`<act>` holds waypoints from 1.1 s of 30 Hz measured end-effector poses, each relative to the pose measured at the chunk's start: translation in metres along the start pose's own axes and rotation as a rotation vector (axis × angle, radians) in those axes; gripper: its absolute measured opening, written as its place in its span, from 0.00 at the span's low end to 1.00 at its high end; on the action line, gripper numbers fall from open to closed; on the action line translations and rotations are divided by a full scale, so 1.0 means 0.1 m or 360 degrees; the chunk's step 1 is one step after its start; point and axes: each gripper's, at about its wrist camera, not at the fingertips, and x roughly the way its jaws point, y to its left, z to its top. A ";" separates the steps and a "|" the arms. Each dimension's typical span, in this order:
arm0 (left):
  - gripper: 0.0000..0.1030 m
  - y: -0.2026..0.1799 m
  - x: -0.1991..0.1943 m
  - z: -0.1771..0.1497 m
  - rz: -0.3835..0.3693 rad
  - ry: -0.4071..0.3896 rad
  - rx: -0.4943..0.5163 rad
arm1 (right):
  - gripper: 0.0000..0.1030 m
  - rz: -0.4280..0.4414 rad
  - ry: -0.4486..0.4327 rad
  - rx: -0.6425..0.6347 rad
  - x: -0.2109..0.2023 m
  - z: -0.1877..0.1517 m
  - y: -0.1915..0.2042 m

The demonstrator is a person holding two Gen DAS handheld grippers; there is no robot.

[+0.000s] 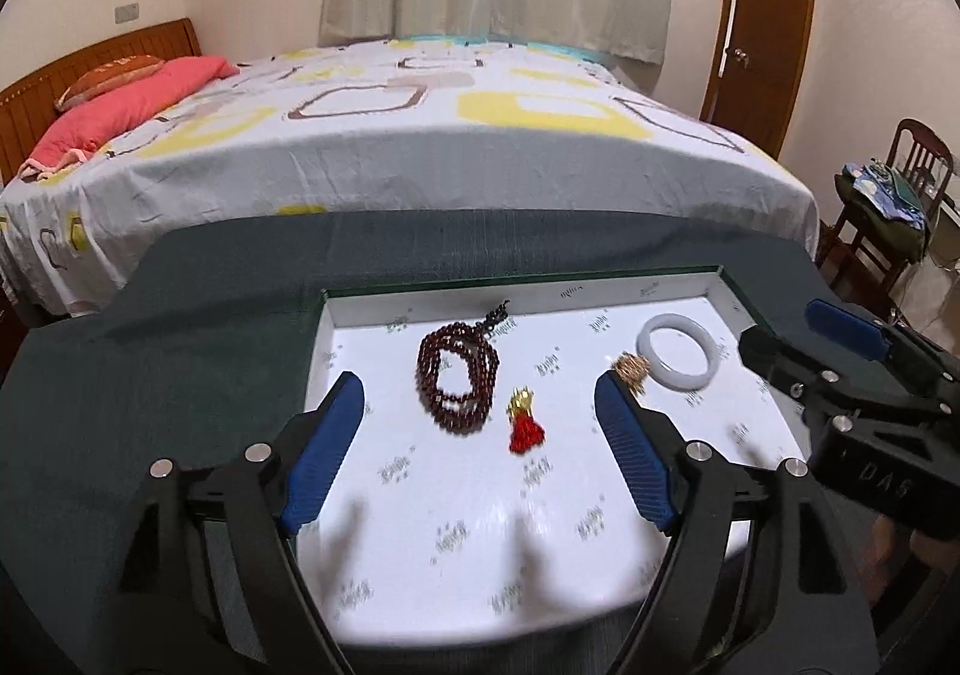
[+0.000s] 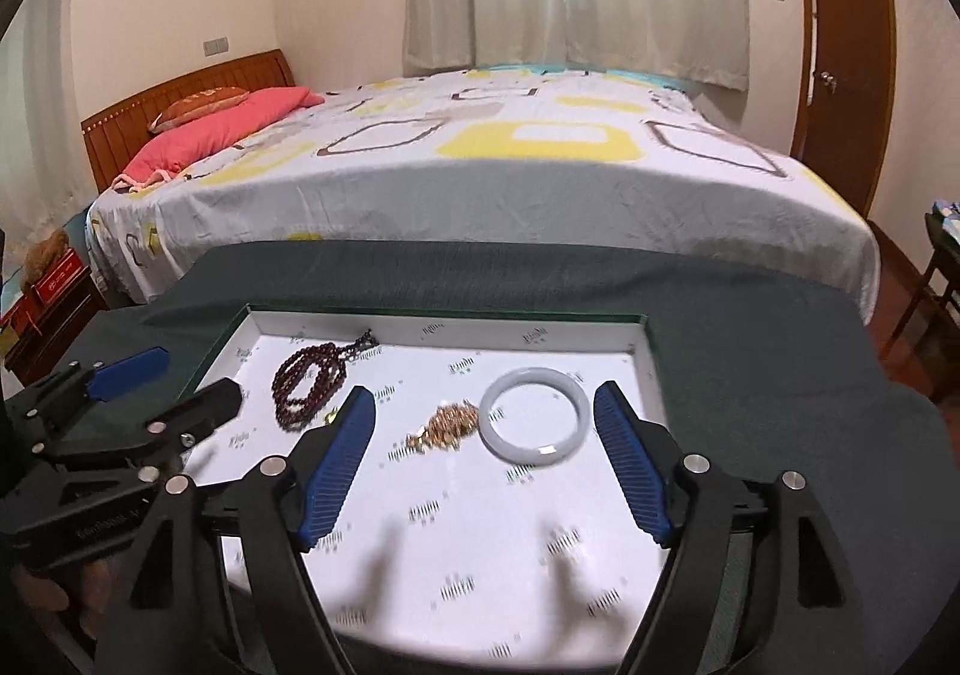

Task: Organize jewelry
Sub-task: 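Withdraw both open tools from the box toward the remaining jewelry, then grasp the gold pendant with red knot using the right tool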

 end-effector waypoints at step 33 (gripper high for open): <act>0.75 -0.06 -1.11 -1.54 0.0091 0.0145 -0.0057 | 0.71 -0.0158 0.0207 0.0102 -1.21 -1.76 -0.43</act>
